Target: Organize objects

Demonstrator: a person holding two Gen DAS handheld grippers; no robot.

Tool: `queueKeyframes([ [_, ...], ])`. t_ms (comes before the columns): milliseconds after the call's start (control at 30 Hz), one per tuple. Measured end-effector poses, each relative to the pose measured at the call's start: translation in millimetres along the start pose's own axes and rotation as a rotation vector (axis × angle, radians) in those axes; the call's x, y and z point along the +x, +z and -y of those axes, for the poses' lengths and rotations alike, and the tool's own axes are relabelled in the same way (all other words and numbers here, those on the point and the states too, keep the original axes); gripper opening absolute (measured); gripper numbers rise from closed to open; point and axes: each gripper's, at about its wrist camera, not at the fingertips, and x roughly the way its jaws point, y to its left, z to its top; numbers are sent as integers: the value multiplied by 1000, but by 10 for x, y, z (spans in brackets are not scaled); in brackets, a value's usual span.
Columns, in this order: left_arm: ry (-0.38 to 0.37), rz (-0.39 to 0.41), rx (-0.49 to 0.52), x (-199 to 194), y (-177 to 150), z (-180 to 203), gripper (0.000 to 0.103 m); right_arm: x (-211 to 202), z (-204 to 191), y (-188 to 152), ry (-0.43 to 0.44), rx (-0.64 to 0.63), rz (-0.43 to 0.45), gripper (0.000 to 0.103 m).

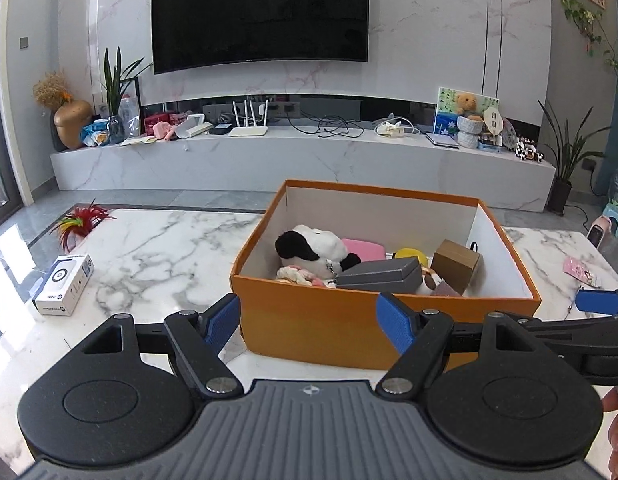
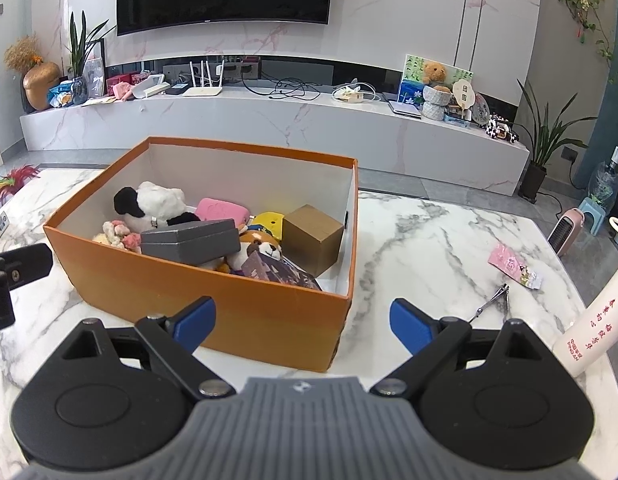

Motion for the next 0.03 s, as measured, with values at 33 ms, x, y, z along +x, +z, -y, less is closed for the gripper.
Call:
queueKeyframes([
  [33,-2,-4,2,8,2,5,88,0,-2,1,0,-1,0,94],
])
